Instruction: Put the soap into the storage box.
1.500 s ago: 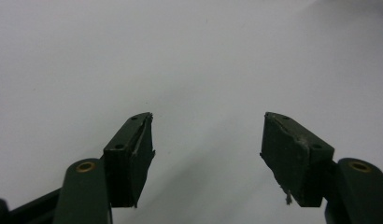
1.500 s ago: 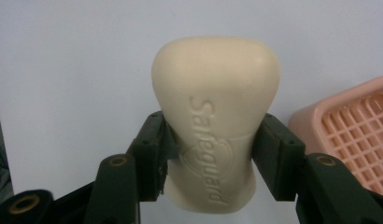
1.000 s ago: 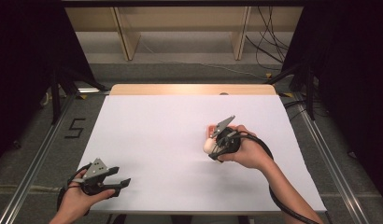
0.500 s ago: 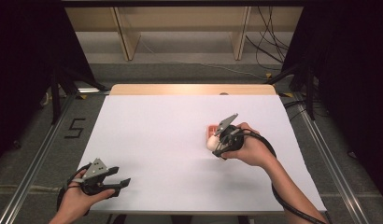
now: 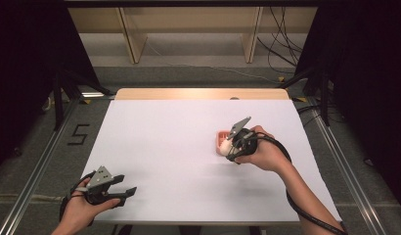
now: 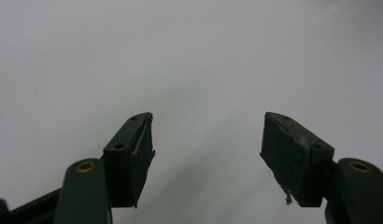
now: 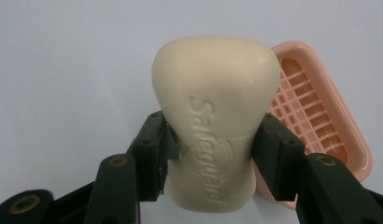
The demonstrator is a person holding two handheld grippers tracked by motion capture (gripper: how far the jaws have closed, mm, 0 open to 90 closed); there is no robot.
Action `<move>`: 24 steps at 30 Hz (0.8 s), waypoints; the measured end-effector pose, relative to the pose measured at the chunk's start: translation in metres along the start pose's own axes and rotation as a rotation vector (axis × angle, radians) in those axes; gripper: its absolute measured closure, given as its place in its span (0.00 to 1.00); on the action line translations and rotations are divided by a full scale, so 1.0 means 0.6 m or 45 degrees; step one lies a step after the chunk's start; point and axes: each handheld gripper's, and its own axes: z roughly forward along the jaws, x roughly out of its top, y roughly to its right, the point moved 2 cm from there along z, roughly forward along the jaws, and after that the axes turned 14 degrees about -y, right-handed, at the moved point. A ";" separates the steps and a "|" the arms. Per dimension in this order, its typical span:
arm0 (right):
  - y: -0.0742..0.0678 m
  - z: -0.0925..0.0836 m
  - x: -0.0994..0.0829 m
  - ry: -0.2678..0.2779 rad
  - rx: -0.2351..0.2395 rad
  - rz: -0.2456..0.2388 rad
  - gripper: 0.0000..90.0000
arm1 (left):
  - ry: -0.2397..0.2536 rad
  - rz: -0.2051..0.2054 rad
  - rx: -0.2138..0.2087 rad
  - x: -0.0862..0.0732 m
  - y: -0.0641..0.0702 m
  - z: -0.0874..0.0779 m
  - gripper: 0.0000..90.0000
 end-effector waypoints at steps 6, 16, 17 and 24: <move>0.009 -0.002 -0.001 -0.008 -0.007 0.000 0.56 | 0.008 -0.016 -0.004 0.000 0.002 0.001 0.37; 0.020 -0.003 0.001 -0.023 -0.032 0.032 0.56 | -0.003 0.004 0.002 0.000 0.000 -0.001 0.37; 0.021 -0.001 0.001 -0.021 -0.032 0.036 0.56 | 0.010 -0.019 -0.007 0.000 0.002 0.000 0.37; 0.029 0.000 0.000 -0.032 -0.041 0.029 0.56 | 0.000 0.029 0.016 0.001 -0.004 0.000 0.37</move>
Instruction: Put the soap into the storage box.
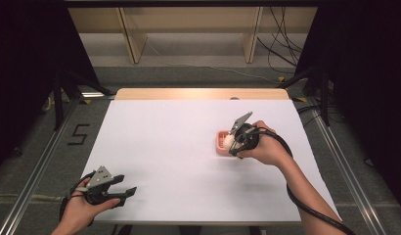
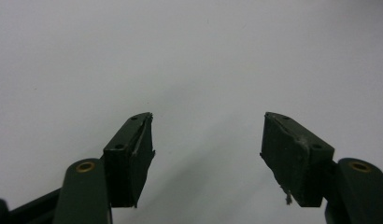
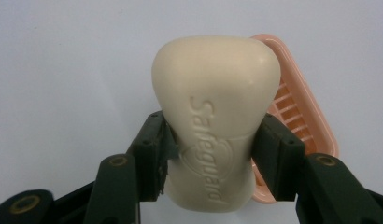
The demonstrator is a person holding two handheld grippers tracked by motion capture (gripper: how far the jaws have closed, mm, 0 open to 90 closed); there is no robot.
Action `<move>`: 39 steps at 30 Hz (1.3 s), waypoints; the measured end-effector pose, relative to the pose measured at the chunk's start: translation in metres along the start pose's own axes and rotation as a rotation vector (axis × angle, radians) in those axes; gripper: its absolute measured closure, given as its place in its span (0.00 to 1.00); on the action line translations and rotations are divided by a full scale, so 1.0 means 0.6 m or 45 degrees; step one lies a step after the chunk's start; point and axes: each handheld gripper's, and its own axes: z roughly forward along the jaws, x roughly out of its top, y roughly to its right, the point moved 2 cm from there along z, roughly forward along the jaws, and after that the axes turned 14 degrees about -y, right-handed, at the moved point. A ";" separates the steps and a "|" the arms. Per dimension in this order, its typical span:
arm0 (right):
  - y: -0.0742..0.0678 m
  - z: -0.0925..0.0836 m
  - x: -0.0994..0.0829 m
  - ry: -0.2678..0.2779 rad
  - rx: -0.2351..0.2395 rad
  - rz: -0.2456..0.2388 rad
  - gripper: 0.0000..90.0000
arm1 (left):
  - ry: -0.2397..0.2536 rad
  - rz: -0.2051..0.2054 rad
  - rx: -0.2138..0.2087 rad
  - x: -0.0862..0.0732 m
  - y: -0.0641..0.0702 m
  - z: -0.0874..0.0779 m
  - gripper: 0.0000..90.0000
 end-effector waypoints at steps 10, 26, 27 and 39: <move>0.014 -0.001 0.003 -0.014 -0.014 -0.007 0.56 | -0.002 -0.028 -0.016 -0.001 0.003 0.000 0.37; 0.033 0.003 0.015 -0.024 -0.041 -0.013 0.56 | -0.001 -0.057 -0.028 -0.002 0.004 0.001 0.37; 0.032 0.004 0.016 -0.029 -0.039 0.005 0.56 | -0.002 -0.037 -0.019 -0.001 0.002 0.000 0.37; 0.044 0.007 0.028 -0.042 -0.069 -0.005 0.56 | 0.000 -0.042 -0.022 -0.001 0.001 -0.001 0.37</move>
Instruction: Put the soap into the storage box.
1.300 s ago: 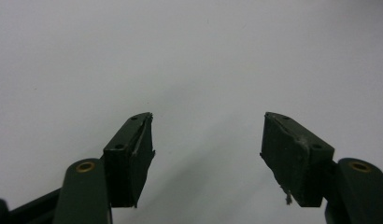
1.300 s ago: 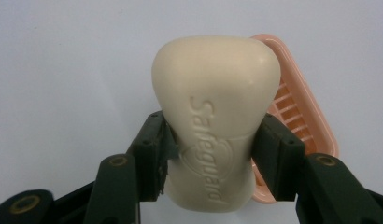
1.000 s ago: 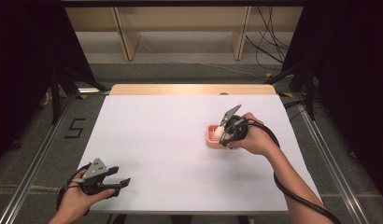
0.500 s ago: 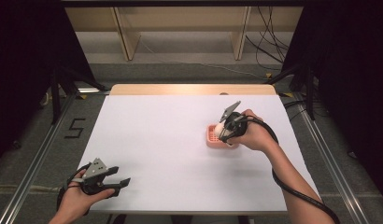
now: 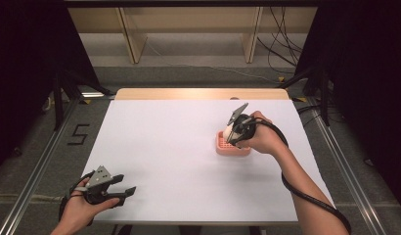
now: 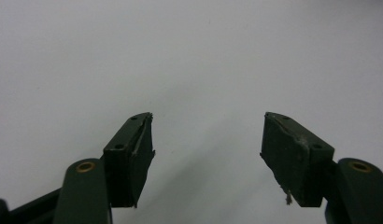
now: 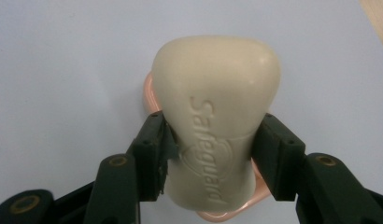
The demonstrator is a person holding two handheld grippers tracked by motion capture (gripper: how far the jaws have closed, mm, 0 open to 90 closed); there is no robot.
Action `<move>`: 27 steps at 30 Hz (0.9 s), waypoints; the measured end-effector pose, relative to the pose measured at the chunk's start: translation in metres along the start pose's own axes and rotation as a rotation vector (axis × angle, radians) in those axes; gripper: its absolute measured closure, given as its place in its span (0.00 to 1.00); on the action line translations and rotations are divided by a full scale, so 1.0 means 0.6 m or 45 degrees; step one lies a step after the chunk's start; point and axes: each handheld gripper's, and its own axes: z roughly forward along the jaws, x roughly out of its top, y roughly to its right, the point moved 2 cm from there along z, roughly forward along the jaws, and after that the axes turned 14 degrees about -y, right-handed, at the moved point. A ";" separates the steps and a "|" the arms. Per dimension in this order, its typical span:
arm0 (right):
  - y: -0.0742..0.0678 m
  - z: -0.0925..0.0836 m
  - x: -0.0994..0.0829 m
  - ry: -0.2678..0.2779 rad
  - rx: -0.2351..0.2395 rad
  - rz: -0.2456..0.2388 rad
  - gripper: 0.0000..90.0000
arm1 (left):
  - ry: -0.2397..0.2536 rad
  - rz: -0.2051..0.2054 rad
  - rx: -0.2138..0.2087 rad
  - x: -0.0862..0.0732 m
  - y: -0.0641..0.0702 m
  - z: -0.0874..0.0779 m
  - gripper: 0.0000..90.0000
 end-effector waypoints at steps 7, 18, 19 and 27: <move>0.012 0.008 0.002 -0.022 -0.019 -0.005 0.56 | 0.002 -0.008 0.008 -0.001 -0.001 0.001 0.37; 0.020 0.026 0.008 -0.027 -0.027 -0.021 0.56 | 0.024 -0.028 -0.005 -0.001 0.000 0.003 0.37; 0.020 0.027 0.008 -0.035 -0.034 -0.010 0.56 | 0.026 -0.030 -0.006 -0.001 0.000 0.003 0.37; 0.021 0.035 0.009 -0.047 -0.054 -0.012 0.56 | 0.023 -0.021 -0.003 0.000 -0.001 0.002 0.37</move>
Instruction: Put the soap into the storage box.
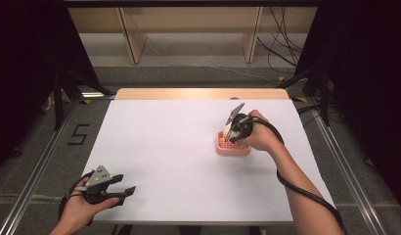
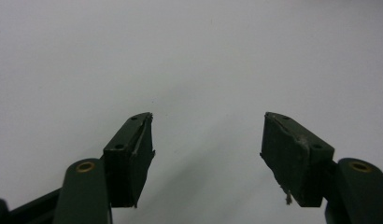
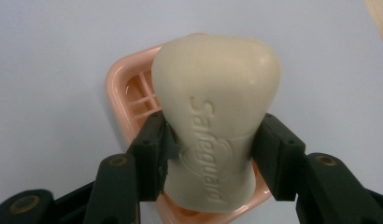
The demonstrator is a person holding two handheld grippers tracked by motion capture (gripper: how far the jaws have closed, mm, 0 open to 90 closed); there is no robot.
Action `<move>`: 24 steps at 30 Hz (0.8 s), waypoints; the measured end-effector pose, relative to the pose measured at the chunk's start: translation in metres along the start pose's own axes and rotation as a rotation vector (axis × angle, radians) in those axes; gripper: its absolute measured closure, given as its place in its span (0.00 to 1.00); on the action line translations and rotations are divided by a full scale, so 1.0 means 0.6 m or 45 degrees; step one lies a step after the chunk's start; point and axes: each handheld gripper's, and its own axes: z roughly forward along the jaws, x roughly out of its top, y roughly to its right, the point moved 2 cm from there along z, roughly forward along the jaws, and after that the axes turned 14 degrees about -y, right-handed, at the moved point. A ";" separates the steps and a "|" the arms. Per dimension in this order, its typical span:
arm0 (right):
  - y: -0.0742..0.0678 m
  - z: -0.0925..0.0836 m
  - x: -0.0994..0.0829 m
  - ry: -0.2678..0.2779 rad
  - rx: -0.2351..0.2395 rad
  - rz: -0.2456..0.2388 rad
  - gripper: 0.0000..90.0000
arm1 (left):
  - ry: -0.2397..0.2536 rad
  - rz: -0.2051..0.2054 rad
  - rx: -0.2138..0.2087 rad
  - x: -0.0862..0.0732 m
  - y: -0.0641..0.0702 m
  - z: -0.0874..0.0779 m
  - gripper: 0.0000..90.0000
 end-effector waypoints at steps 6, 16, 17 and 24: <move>0.001 0.009 0.000 -0.011 -0.010 -0.010 0.56 | 0.000 -0.007 -0.002 0.000 0.001 0.000 0.37; 0.002 0.021 -0.001 -0.018 -0.008 0.005 0.56 | -0.006 0.026 0.010 0.000 -0.003 0.000 0.37; 0.002 0.022 -0.001 -0.019 -0.009 0.000 0.56 | -0.008 0.041 0.018 0.001 -0.005 -0.001 0.37; 0.001 0.031 -0.004 -0.032 0.001 -0.011 0.55 | 0.000 -0.006 -0.004 0.000 0.001 0.000 0.37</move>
